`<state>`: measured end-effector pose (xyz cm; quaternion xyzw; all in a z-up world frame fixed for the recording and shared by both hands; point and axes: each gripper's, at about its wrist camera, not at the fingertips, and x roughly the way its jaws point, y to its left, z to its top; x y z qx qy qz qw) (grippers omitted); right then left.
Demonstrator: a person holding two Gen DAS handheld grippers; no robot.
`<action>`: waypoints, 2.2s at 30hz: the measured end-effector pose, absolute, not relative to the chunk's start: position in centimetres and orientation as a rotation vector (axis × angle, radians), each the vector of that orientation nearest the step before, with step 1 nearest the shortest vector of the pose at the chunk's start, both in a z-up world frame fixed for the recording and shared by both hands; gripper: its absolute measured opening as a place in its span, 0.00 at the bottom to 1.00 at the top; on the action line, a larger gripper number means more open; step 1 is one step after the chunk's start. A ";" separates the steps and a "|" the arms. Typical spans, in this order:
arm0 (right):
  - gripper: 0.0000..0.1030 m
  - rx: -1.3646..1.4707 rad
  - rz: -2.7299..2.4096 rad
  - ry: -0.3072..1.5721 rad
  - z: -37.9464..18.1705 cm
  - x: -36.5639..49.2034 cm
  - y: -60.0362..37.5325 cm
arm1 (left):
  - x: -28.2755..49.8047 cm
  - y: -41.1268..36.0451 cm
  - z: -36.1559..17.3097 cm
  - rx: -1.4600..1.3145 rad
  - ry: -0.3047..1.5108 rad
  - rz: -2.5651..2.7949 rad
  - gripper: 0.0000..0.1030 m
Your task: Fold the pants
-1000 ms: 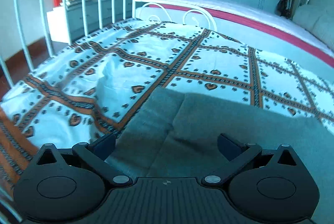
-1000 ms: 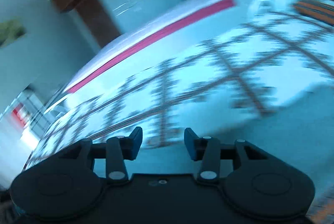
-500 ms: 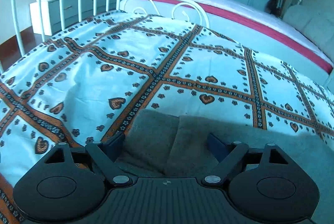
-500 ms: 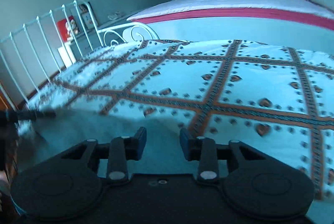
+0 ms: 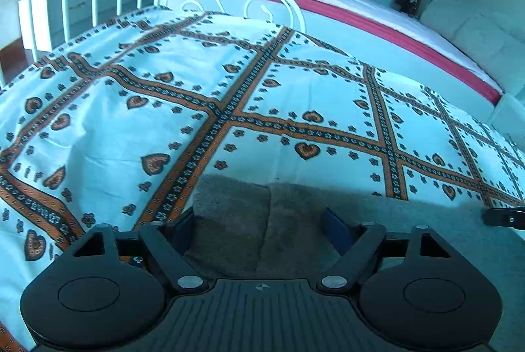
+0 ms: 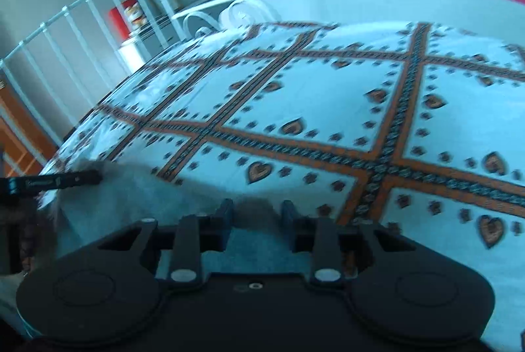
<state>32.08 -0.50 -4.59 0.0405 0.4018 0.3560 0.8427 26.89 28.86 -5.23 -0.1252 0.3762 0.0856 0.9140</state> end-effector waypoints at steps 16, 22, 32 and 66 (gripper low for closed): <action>0.01 -0.064 0.614 0.788 -4.7 31.4 1.6 | 26.8 27.5 -5.7 -0.107 0.720 0.205 0.49; 0.10 0.041 0.569 0.628 -1.9 30.7 -1.0 | 24.4 28.1 -2.8 -0.092 0.598 0.321 0.86; 0.07 -0.022 0.580 0.803 -5.1 30.1 -0.9 | 25.8 23.3 -6.3 0.123 0.741 0.238 0.98; 0.20 0.044 -0.191 0.662 -1.4 9.1 -36.4 | 23.2 18.4 -5.5 0.151 0.814 0.200 1.00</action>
